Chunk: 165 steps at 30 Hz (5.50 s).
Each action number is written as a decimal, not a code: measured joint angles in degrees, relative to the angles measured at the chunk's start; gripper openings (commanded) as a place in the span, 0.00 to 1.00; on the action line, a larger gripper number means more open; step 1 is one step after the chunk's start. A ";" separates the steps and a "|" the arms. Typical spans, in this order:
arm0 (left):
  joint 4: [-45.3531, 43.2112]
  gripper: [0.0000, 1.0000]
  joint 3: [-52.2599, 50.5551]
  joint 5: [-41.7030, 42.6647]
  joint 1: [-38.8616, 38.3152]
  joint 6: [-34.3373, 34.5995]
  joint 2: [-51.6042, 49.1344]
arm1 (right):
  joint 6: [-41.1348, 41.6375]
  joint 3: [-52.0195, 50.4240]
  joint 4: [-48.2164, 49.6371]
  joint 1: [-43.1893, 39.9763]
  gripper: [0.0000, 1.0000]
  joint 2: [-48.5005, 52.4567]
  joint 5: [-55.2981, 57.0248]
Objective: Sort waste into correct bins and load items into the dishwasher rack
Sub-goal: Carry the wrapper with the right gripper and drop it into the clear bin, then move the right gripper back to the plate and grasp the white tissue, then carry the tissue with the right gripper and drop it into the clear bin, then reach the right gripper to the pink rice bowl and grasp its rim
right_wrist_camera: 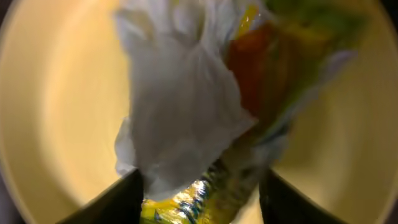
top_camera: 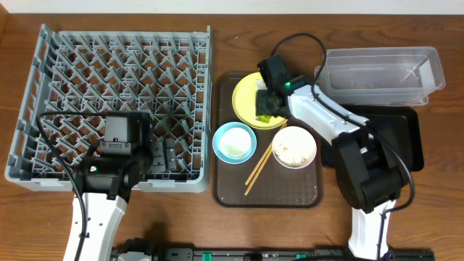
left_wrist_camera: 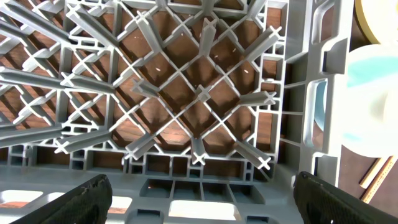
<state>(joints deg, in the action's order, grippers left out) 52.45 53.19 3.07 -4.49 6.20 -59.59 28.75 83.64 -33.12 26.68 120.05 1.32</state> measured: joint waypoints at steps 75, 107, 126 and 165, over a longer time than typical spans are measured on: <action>-0.22 0.95 0.00 0.00 0.00 0.00 0.00 | -18.34 0.96 -3.06 -3.63 0.57 -7.89 -8.37; -0.22 0.95 0.00 0.00 0.00 0.00 0.02 | -13.38 1.22 3.78 -23.47 0.04 -18.10 -3.76; -0.22 0.95 0.00 0.00 0.00 0.00 0.02 | -10.82 1.20 -1.11 -32.02 0.99 -17.42 -0.24; -0.24 0.95 0.00 0.02 0.00 0.00 0.02 | -20.44 -19.56 -12.68 8.98 0.62 -25.70 -8.26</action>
<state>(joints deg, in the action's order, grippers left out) 52.21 53.19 3.09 -4.49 6.20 -59.57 8.32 64.07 -45.80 35.66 94.35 -6.94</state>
